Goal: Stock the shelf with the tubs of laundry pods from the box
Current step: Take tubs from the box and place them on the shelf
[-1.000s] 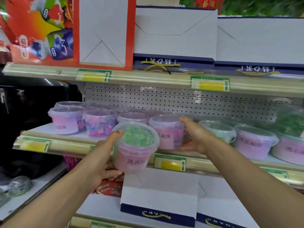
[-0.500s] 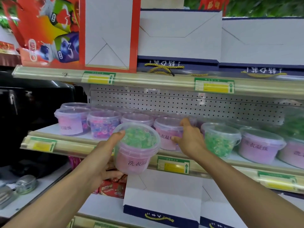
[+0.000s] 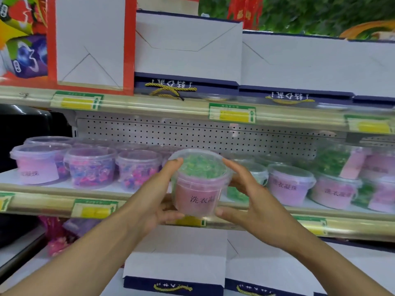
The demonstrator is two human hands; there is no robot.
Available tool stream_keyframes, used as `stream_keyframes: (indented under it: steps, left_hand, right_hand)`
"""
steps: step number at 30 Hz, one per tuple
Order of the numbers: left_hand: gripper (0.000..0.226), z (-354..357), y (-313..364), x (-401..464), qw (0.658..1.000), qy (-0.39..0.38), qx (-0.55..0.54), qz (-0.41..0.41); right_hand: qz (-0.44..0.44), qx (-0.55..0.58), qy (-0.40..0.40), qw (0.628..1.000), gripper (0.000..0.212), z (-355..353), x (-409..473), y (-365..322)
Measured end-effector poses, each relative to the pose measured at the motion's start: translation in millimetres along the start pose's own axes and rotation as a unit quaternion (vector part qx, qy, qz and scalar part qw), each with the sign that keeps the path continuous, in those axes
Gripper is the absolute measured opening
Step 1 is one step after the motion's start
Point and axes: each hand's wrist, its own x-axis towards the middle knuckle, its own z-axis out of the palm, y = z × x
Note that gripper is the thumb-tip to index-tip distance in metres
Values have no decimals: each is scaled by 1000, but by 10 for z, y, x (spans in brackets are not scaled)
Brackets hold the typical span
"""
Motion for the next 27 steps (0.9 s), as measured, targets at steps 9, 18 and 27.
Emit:
stream_keyframes:
  steps: [9,18,27]
  left_hand:
    - [32,819,146,248,970,-128,155,136]
    - [45,1719,57,812,888,-117,348,277]
    - [86,1978,-97,994,794,-110,533,271]
  right_hand:
    - [59,-29,280,958,40,-660,-63,226]
    - [147,-197,350,904,47,-1202,104,695]
    - [147,-257,171,940,87,-1270,-37,1165]
